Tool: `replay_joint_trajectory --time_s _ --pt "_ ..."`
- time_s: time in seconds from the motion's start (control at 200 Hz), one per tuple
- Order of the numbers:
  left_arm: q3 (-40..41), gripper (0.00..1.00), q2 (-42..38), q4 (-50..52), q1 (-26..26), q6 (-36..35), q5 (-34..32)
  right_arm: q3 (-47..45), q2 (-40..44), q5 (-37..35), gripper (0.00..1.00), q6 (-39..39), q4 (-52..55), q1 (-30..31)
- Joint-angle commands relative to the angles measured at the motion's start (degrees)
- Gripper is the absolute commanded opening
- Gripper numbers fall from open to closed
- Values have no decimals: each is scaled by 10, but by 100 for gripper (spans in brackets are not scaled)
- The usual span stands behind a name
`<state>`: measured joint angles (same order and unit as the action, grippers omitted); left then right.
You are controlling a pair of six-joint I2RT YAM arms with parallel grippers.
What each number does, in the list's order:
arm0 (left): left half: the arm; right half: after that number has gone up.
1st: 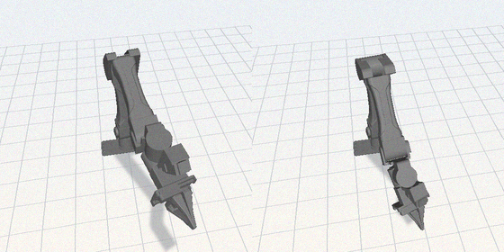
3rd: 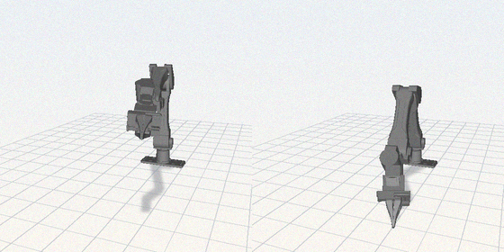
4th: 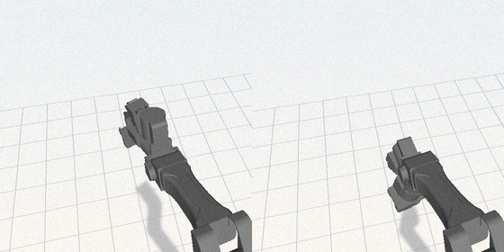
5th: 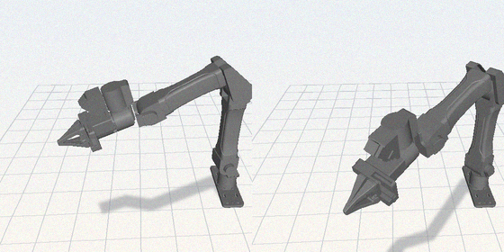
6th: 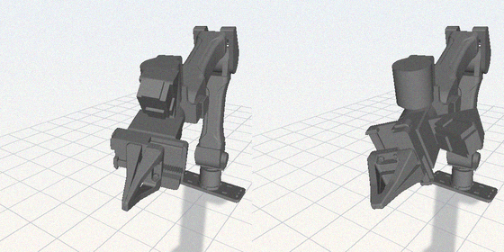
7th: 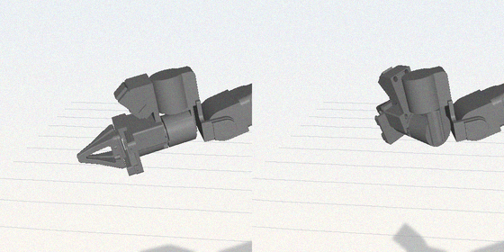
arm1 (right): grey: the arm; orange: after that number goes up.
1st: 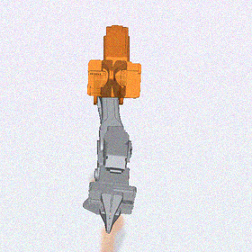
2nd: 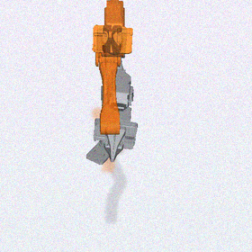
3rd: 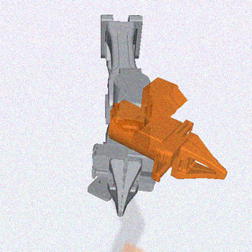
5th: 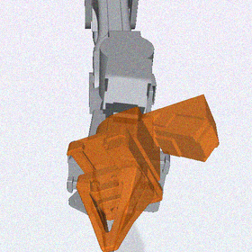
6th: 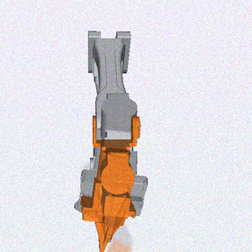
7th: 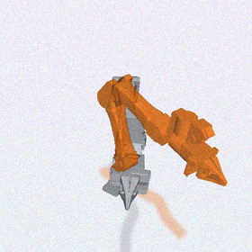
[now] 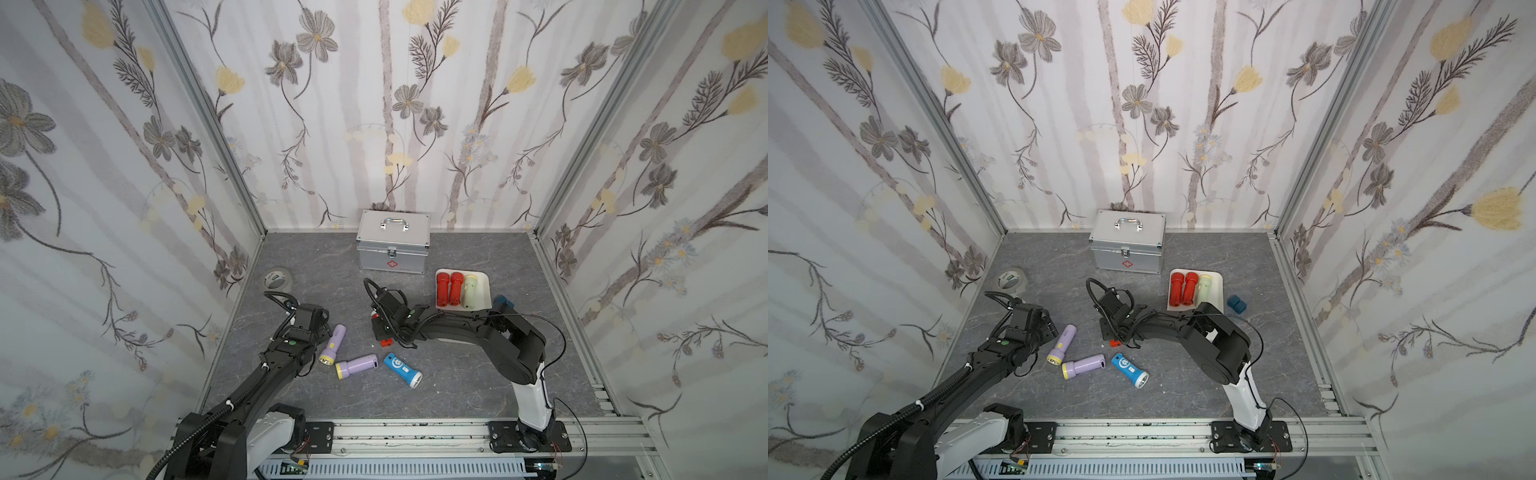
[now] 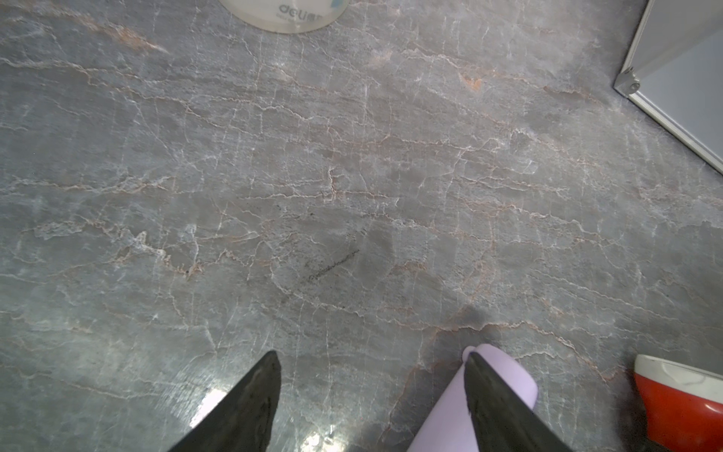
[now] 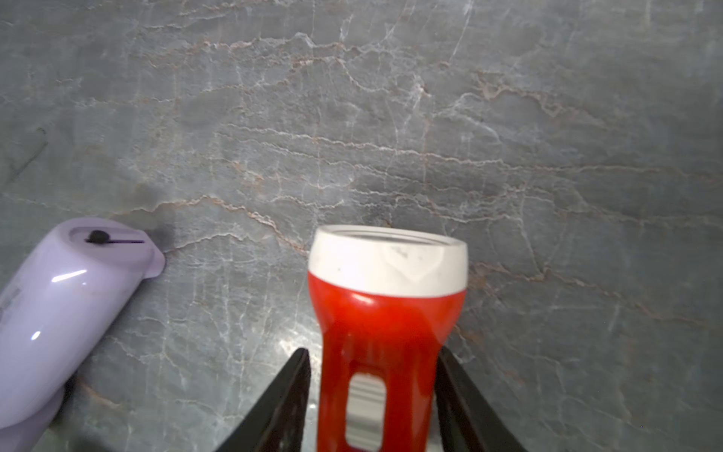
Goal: Put the flashlights into the storage boxes
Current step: Pick up the flashlight from the center of the board.
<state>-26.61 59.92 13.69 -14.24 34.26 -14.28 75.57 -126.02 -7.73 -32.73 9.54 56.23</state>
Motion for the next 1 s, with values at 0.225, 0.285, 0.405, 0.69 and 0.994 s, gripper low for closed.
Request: replay_joint_trajectory --time_s 0.225,0.285,0.405,0.69,0.994 --pt "4 75 -9 -9 1 -1 -1 -4 29 -41 37 -14 -2 2" --pt "4 75 -10 -8 1 -1 0 -3 37 -41 37 -16 -3 2" --pt "6 76 -14 -7 1 0 -4 -6 57 -42 35 -19 -4 0" --pt "6 75 -16 -10 1 -1 1 -60 141 -26 32 -39 -22 -44" --pt "8 76 -19 -8 1 -1 0 -146 253 -26 32 -32 -29 -114"
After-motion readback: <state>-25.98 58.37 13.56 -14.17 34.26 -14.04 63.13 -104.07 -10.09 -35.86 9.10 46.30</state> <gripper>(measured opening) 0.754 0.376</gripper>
